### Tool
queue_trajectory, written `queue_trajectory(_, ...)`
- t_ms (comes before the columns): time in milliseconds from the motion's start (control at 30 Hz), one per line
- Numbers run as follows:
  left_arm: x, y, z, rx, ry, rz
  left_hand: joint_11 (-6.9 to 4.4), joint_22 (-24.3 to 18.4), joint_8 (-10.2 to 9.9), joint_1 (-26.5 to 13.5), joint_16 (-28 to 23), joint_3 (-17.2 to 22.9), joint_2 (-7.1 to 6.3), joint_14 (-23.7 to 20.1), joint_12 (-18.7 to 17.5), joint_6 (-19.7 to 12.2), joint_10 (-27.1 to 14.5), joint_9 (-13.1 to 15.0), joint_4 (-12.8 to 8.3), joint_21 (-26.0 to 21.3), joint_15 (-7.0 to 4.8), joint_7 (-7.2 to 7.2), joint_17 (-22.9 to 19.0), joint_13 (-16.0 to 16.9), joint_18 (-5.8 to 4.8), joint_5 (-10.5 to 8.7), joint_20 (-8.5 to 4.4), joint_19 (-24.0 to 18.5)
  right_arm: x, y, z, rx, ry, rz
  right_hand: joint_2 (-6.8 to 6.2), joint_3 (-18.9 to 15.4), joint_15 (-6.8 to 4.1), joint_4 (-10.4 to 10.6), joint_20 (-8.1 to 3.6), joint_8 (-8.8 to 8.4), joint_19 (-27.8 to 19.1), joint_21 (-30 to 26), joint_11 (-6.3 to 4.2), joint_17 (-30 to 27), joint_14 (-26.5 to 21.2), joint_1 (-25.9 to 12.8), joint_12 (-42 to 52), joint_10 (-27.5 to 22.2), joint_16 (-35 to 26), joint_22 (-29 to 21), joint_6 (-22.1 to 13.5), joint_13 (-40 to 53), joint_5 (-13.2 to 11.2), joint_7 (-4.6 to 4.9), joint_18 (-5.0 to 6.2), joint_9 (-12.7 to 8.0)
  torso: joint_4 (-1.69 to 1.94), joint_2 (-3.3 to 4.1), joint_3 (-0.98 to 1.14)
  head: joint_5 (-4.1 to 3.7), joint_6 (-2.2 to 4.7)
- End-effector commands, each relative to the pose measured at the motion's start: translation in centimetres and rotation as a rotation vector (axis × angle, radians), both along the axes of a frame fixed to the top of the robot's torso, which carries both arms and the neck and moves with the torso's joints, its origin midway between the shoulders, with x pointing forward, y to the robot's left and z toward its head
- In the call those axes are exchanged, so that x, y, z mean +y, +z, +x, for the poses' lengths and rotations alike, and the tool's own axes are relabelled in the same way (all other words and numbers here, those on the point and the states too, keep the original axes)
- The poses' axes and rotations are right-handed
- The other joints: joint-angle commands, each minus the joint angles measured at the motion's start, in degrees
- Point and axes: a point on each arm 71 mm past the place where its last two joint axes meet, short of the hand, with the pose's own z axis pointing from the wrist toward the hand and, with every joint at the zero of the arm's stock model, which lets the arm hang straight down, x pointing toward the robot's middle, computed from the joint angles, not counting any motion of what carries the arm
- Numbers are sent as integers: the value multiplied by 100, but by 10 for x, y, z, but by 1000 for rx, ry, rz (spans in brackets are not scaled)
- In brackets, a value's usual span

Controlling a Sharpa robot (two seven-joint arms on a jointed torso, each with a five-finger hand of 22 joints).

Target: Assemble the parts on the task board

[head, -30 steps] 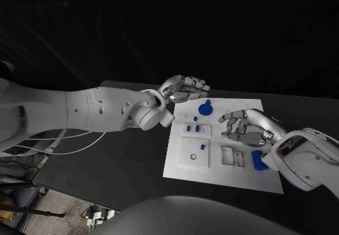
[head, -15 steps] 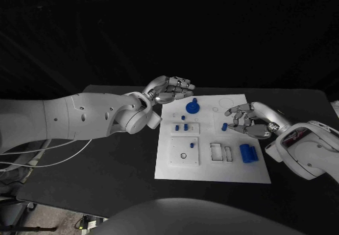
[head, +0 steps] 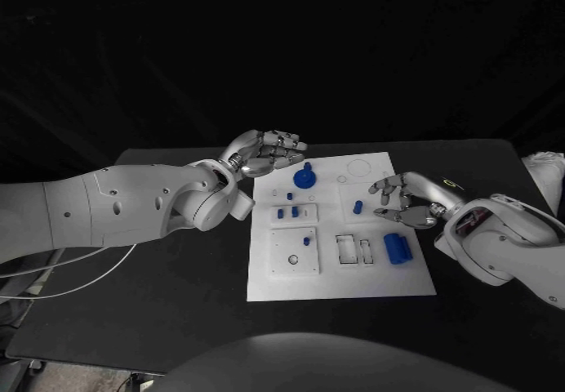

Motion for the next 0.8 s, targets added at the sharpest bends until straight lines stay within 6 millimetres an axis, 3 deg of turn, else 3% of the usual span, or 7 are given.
queue_trajectory(33,-2,1,-1,-9,-15,-14,29,-9,5,38,23,-34,9,26,34,9,22,-3,-4,21,7,43,-1,-1,-72,8,9,8,2,-6,2,-7,7,-66,22,-25,22,-27,56,-15,-5,-52,8,-9,-43,73,29,-87,10,299,22,15,63,46,76,-15,2,3,-2,-51,1)
queue_trajectory(333,-2,0,-1,-6,-16,-14,29,-9,5,38,23,-34,9,26,34,9,22,-3,-4,21,7,43,-1,-1,-72,8,9,8,12,-21,8,17,16,-72,19,-54,54,-5,81,3,-21,-109,57,-35,-80,55,-18,-300,18,298,84,-8,108,148,81,-49,7,4,1,-91,1)
queue_trajectory(800,-3,-1,-1,-1,-20,-14,32,-11,7,56,30,-35,14,26,43,13,27,-2,-4,25,0,42,-2,0,-71,17,9,10,29,-28,12,45,40,-50,62,-44,73,0,102,13,19,-73,55,2,-49,82,2,-236,69,314,115,-43,103,205,74,-70,5,2,-3,-129,1)
